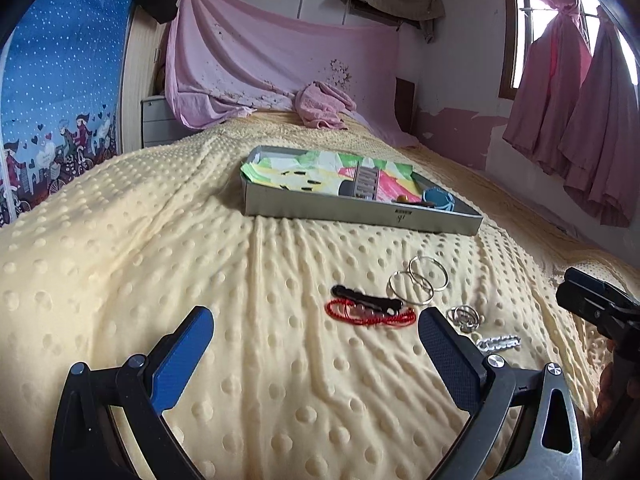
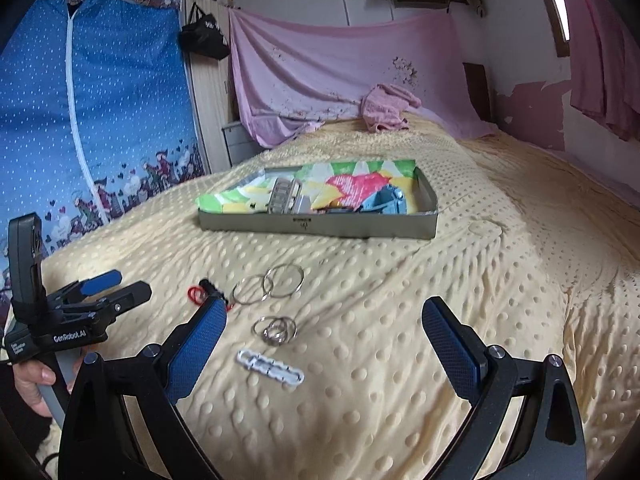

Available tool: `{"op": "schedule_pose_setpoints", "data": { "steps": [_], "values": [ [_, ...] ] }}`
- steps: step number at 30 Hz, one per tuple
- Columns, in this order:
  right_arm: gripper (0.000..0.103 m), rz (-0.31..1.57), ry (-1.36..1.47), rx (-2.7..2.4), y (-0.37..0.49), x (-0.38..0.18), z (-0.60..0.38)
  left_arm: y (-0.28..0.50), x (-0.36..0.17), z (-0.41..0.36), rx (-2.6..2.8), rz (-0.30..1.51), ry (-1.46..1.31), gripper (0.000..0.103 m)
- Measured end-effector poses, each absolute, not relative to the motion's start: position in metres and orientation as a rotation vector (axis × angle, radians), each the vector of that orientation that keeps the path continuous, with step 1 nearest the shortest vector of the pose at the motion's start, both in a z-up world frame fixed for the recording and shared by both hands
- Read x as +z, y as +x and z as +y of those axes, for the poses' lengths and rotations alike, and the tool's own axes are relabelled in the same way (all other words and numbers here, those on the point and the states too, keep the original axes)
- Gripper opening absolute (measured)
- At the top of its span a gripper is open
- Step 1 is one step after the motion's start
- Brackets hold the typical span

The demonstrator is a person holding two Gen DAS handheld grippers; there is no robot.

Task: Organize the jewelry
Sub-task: 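Withdraw both open tools from the tray toward the remaining jewelry, then grasp the red beaded bracelet with the left tool while the right tool grasps the white chain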

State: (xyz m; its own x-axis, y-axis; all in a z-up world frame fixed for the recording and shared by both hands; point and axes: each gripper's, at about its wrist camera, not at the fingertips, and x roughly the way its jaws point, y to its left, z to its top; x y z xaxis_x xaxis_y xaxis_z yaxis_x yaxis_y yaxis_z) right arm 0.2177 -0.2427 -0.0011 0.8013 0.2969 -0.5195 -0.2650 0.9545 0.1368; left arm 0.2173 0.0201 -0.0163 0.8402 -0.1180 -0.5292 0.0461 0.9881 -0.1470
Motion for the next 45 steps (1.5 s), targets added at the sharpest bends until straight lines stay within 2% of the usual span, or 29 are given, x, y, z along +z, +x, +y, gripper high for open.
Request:
{"op": "schedule_pose_setpoints", "data": {
  "steps": [18, 20, 22, 27, 31, 35, 39, 41, 43, 45],
  "values": [
    [0.096, 0.753, -0.042, 0.371, 0.231, -0.032, -0.214, 0.243, -0.032, 0.009, -0.139, 0.716, -0.105, 0.103],
    [0.092, 0.763, -0.054, 0.383, 0.232, -0.033, -0.21, 0.247, -0.032, 0.007, -0.152, 0.722, -0.1, 0.103],
    [0.077, 0.782, -0.069, 0.395, 0.235, -0.036, -0.205, 0.25, -0.032, 0.006, -0.167, 0.726, -0.1, 0.103],
    [0.065, 0.796, -0.066, 0.403, 0.239, -0.039, -0.2, 0.26, -0.034, 0.007, -0.204, 0.736, -0.136, 0.1],
    [0.057, 0.799, -0.059, 0.402, 0.24, -0.04, -0.2, 0.268, -0.036, 0.009, -0.225, 0.747, -0.178, 0.087],
    [0.056, 0.802, -0.055, 0.427, 0.238, -0.04, -0.199, 0.275, -0.041, 0.007, -0.251, 0.771, -0.188, 0.065],
    [0.056, 0.804, -0.071, 0.449, 0.236, -0.04, -0.195, 0.279, -0.044, 0.006, -0.256, 0.787, -0.197, 0.05],
    [0.054, 0.803, -0.08, 0.452, 0.236, -0.04, -0.194, 0.28, -0.045, 0.007, -0.26, 0.793, -0.207, 0.036],
    [0.045, 0.805, -0.084, 0.452, 0.236, -0.04, -0.193, 0.281, -0.047, 0.008, -0.256, 0.8, -0.214, 0.032],
    [0.043, 0.808, -0.084, 0.458, 0.236, -0.04, -0.193, 0.281, -0.047, 0.009, -0.257, 0.8, -0.223, 0.03]
  ]
}}
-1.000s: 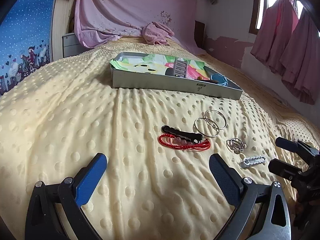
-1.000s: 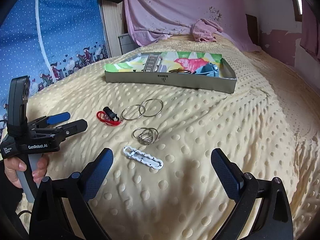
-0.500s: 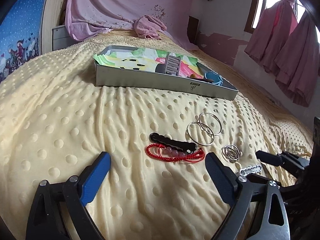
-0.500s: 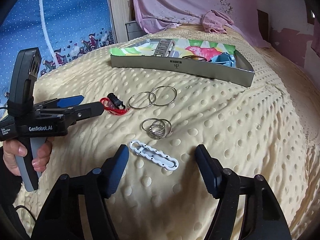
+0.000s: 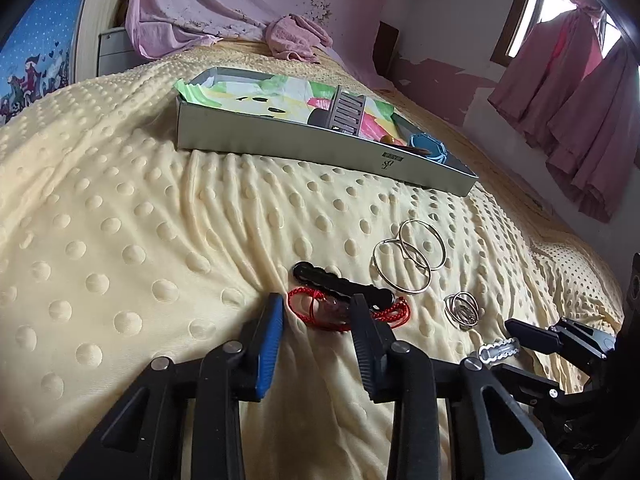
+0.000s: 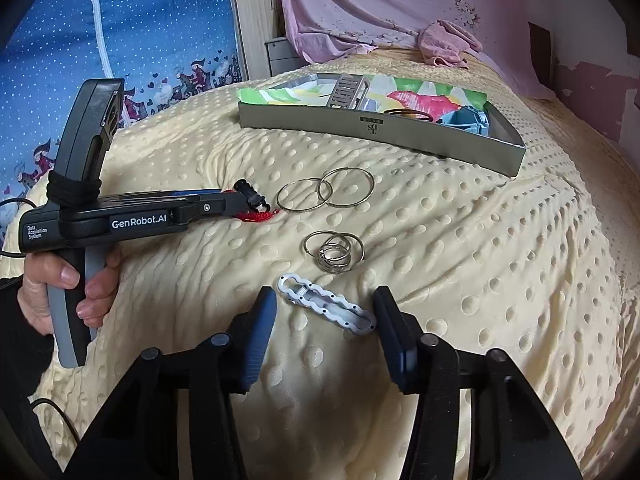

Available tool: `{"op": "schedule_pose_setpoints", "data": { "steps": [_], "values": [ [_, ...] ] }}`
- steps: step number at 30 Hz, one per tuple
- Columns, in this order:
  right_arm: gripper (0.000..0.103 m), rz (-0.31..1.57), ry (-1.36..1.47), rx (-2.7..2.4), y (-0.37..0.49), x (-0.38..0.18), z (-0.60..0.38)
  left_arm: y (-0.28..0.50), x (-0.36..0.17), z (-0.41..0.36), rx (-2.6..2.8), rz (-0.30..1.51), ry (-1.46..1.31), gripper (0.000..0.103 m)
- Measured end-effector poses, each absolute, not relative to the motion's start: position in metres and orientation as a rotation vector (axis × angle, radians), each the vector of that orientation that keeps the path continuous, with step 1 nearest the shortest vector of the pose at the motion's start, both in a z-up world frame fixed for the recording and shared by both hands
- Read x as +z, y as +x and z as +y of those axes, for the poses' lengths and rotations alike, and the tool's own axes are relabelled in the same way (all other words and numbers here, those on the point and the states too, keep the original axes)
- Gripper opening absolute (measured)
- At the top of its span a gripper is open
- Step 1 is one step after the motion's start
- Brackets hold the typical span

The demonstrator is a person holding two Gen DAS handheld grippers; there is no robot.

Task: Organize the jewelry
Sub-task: 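Grasp the red beaded bracelet with the left tool while the right tool grasps the white chain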

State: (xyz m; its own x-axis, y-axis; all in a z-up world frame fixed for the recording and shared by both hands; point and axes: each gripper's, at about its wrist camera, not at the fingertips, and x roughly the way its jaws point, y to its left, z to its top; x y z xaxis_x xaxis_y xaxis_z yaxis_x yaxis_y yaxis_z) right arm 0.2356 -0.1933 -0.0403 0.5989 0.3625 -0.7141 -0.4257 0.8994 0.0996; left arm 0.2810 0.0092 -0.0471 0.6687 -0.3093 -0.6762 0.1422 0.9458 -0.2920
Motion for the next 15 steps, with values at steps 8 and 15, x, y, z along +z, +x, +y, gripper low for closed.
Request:
{"op": "schedule_pose_setpoints", "data": {
  "steps": [8, 15],
  "values": [
    [0.037, 0.818, -0.104, 0.477, 0.234, -0.042, -0.189, 0.283, -0.049, 0.006, -0.243, 0.804, -0.203, 0.021],
    [0.037, 0.821, -0.089, 0.477, 0.232, -0.042, -0.189, 0.297, -0.048, 0.002, -0.258, 0.803, -0.203, 0.021]
  ]
}}
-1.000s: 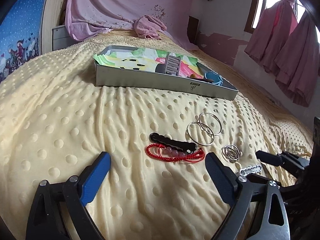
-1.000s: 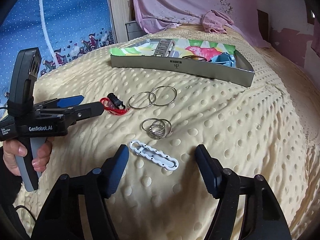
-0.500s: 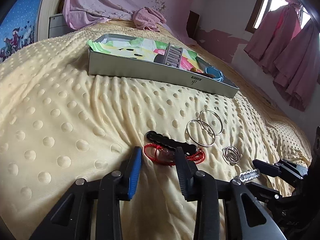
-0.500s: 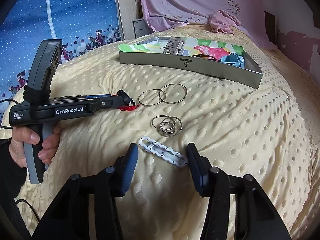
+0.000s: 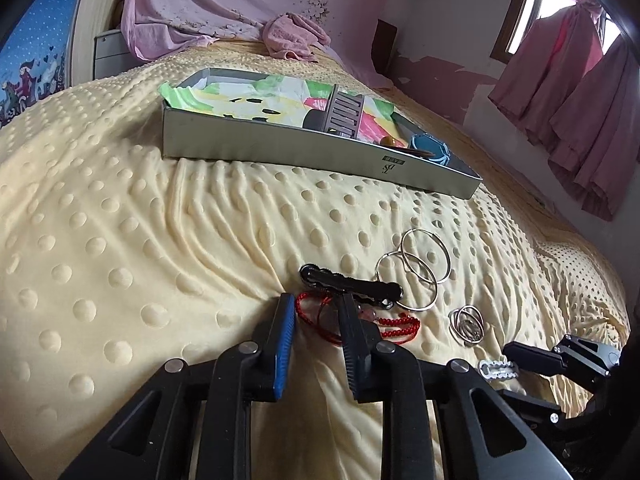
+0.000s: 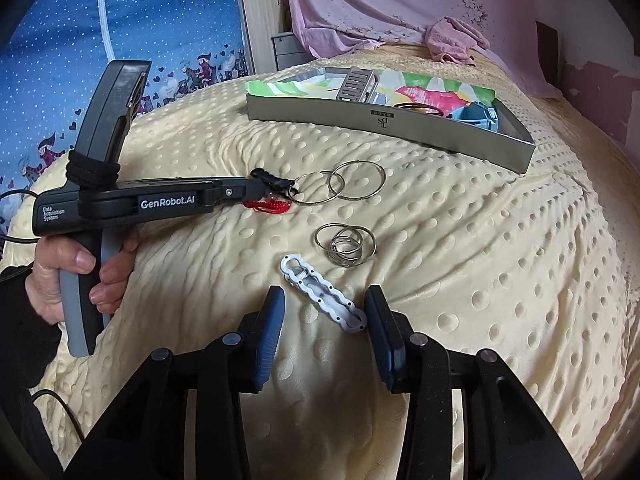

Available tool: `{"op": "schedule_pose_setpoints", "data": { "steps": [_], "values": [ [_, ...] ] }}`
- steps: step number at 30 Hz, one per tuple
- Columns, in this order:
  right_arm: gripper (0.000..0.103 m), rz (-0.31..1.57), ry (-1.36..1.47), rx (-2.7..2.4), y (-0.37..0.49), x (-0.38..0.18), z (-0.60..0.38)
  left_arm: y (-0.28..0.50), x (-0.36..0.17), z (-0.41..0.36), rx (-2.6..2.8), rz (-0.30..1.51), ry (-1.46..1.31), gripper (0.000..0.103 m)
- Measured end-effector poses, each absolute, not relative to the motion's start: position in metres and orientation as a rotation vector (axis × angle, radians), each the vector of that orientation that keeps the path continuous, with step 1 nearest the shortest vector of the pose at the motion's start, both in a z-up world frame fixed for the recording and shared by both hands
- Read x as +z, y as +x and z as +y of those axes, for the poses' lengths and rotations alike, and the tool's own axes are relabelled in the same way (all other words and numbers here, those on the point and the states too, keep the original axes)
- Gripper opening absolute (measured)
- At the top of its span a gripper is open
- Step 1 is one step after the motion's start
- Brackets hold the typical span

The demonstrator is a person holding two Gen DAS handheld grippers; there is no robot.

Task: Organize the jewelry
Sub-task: 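Grasp the red beaded bracelet with the left tool while the right tool grasps the white chain, then carry the red bracelet and white chain over the tray with both tools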

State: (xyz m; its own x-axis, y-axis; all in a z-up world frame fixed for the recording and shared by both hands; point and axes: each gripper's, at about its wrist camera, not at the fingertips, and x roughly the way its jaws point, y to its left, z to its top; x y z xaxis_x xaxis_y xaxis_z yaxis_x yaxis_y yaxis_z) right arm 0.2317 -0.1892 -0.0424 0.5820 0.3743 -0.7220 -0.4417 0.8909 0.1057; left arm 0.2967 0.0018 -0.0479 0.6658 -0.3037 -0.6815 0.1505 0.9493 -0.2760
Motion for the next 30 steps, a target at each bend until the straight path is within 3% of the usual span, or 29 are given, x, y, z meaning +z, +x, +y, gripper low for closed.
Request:
{"op": "schedule_pose_setpoints", "data": {
  "steps": [4, 8, 19, 30],
  "values": [
    [0.036, 0.827, -0.08, 0.477, 0.234, -0.044, -0.192, 0.298, -0.05, 0.0, -0.264, 0.814, -0.198, 0.021],
    [0.031, 0.829, -0.07, 0.468, 0.234, -0.044, -0.194, 0.298, -0.053, 0.003, -0.282, 0.828, -0.227, 0.005],
    [0.012, 0.849, -0.072, 0.51, 0.228, -0.046, -0.19, 0.261, -0.054, 0.004, -0.345, 0.806, -0.272, 0.004],
    [0.011, 0.77, 0.006, 0.492, 0.228, -0.038, -0.199, 0.233, -0.038, -0.003, -0.356, 0.749, -0.247, 0.004]
  ]
}}
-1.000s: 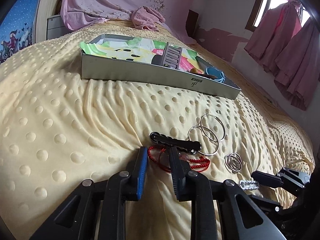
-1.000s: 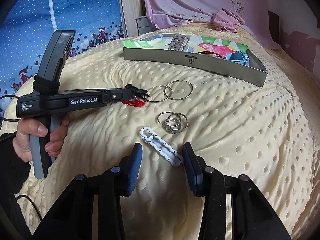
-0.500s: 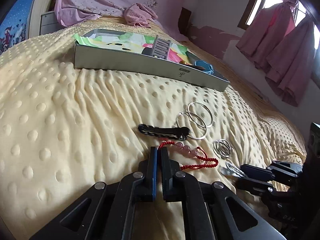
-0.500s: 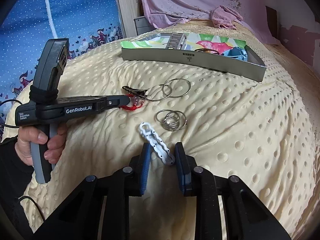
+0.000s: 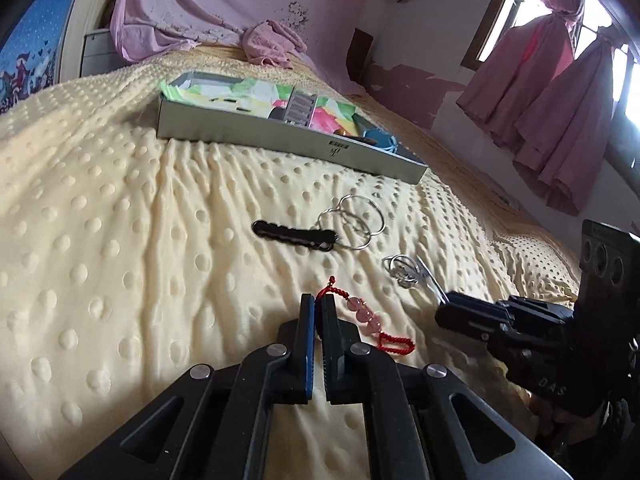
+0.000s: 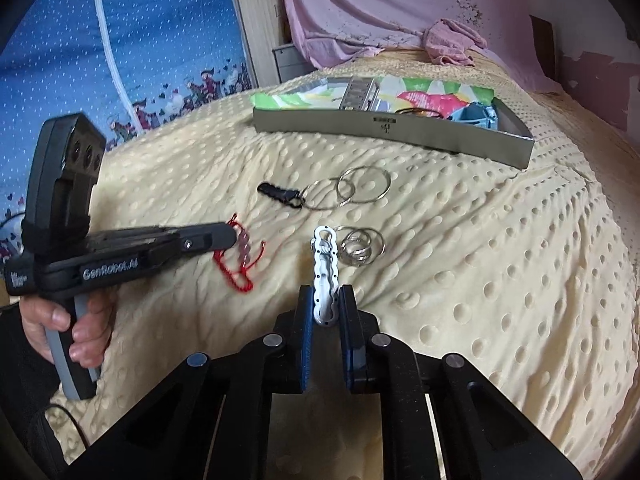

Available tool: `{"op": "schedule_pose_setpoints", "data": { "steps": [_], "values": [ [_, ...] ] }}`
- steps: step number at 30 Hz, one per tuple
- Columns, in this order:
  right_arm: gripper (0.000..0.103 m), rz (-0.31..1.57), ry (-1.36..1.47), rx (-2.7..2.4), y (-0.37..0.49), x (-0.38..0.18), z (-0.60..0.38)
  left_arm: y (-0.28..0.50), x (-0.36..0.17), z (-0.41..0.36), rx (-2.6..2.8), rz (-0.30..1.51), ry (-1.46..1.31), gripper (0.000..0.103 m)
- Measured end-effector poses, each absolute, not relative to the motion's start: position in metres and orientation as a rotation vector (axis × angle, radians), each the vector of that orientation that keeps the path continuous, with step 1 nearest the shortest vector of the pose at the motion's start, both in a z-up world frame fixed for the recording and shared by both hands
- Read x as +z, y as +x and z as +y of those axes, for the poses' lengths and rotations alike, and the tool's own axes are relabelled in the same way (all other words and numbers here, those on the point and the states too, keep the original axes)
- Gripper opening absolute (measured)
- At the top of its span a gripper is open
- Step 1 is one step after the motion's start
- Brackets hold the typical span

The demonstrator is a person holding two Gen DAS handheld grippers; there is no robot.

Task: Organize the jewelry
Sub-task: 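Carry the red bracelet and white chain over the tray with both tools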

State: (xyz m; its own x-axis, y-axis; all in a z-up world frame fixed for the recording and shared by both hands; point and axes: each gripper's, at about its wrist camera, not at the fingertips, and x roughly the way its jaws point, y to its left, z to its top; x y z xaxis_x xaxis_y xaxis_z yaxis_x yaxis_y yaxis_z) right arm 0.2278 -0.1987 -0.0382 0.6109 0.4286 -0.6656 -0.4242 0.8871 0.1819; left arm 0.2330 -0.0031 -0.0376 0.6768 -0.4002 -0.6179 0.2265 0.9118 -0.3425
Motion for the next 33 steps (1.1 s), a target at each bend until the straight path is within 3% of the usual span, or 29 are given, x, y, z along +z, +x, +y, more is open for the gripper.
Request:
{"op": "schedule_pose_setpoints", "data": {
  "steps": [10, 21, 33],
  "values": [
    [0.011, 0.628, 0.13, 0.432, 0.256, -0.014, -0.209, 0.246, 0.009, -0.003, -0.315, 0.595, -0.288, 0.003],
    [0.011, 0.566, 0.104, 0.384, 0.33, 0.01, -0.201, 0.33, 0.043, 0.008, -0.129, 0.478, -0.289, 0.003],
    [0.011, 0.688, 0.132, 0.364, 0.422, -0.012, -0.171, 0.404, 0.019, 0.018, -0.062, 0.586, -0.287, 0.004]
  ]
}}
